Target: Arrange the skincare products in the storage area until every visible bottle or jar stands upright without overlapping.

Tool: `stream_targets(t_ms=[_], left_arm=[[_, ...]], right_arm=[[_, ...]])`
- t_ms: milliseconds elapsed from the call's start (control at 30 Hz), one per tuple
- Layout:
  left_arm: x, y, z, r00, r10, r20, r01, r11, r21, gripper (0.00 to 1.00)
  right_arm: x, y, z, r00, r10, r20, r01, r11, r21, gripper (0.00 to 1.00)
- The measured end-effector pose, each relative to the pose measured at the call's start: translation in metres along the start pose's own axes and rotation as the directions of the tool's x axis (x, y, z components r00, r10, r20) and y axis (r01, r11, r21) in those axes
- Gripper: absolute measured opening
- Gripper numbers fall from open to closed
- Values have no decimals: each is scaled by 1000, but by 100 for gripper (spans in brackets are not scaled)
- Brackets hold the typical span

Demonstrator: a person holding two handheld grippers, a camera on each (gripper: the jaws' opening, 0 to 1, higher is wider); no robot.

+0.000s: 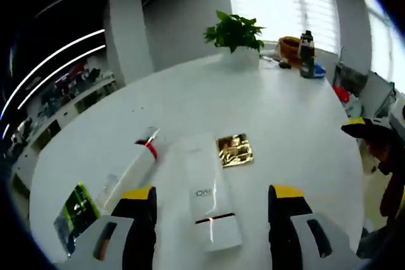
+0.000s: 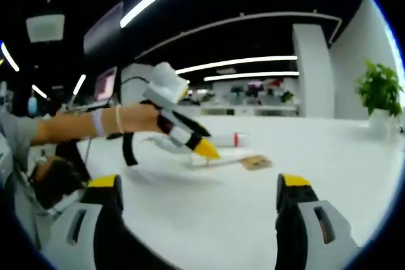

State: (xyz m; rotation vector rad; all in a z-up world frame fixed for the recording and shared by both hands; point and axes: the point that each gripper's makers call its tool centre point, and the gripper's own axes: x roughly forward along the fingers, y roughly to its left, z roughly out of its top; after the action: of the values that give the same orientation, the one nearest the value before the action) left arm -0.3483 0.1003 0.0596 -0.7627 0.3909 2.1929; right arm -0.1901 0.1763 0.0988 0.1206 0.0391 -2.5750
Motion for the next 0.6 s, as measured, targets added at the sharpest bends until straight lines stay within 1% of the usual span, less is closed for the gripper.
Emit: stream_targets(t_ms=[67,100,133,167,200,267,300,400,467,500,567,600], left_arm=[[6,-3,-4,998,-29,-50,27,999,-36,79],[10,-5,-7,995,-49,-91,44,997,-64,81],[13,-6,-8,992,-60,-107,53,996,-67,82],[16,-6,-11,989,-58,-137,49,996,-72,81],[21,-5,-14,984,-60,-167,50,997,-66,81],[25,-4,-22,970,-66,-233,48,996,-81,81],[28,-4,-24,966,-74,-249,53,995,-89,80],[35,-4,-22,962,-77,-260,53,994,-98,77],[41,-5,-23,956,-70,-285,45,995,-91,76],[42,-5,-22,955,-57,-292,37,997,-73,75],[41,-6,-24,945,-43,-324,28,998,-53,73],[42,-6,-21,944,-44,-328,25,998,-63,72]], right_arm=[[0,1,0,1000,6,-3,-6,1000,-4,100],[-1,1,1,1000,6,-3,-6,1000,-6,100],[-1,1,1,1000,5,-2,-5,1000,-7,100],[-2,1,1,1000,4,-2,-4,1000,-7,100],[-4,0,2,1000,3,-1,-3,1000,-7,100],[-7,-2,3,1000,-3,3,4,1000,-6,100],[-8,-3,2,1000,-8,3,8,1000,-6,100],[-10,-6,0,1000,-15,-4,15,1000,-9,100],[-11,-7,-1,1000,-16,-7,16,1000,-6,100],[-12,-8,-1,1000,-16,-8,16,1000,-4,100],[-13,-8,-1,1000,-14,-8,14,1000,-4,100],[-14,-8,0,1000,-15,-6,15,1000,-4,100]])
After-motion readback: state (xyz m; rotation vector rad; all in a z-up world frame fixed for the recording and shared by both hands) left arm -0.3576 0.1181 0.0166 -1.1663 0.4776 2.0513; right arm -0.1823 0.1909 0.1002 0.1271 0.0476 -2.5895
